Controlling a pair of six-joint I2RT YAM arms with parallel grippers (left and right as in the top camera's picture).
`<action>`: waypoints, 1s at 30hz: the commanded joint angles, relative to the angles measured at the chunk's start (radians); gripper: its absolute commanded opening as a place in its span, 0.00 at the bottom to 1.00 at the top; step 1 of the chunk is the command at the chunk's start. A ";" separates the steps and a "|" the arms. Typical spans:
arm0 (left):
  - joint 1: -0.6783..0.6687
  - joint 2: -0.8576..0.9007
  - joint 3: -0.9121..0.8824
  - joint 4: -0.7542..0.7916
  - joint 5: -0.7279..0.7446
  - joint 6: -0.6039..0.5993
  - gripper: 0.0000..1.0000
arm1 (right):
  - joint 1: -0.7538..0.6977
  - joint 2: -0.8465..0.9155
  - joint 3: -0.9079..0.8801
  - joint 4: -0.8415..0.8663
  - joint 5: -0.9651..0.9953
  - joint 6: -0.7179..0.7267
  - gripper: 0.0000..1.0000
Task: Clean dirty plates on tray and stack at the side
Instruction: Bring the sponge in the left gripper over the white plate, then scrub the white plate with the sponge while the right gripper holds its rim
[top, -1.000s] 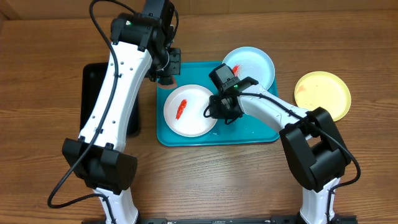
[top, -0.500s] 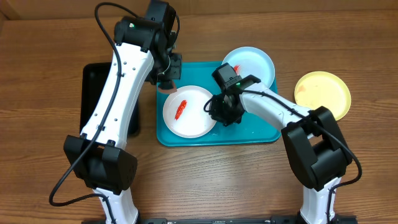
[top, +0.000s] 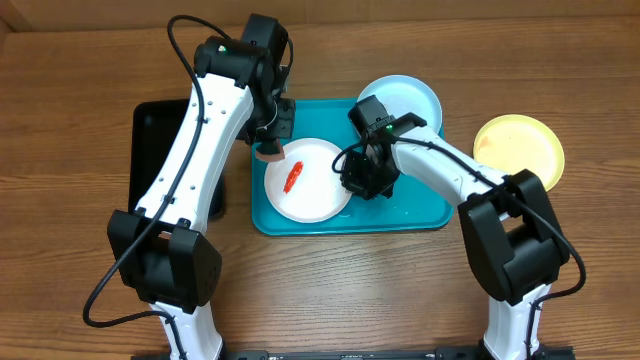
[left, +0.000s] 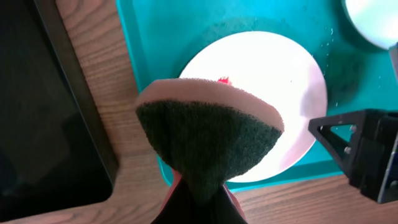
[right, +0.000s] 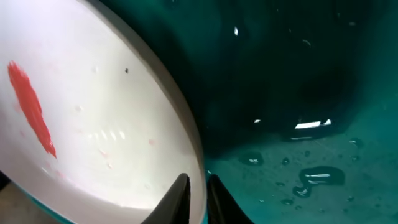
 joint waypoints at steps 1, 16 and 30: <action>-0.007 -0.012 -0.002 0.004 0.027 0.023 0.04 | 0.019 0.009 -0.013 0.013 0.067 0.002 0.06; -0.039 -0.012 -0.111 0.099 0.037 0.034 0.04 | 0.001 0.011 -0.013 0.133 0.128 -0.266 0.04; -0.037 -0.012 -0.191 0.207 0.034 -0.055 0.04 | -0.026 0.011 -0.013 0.100 0.105 -0.261 0.04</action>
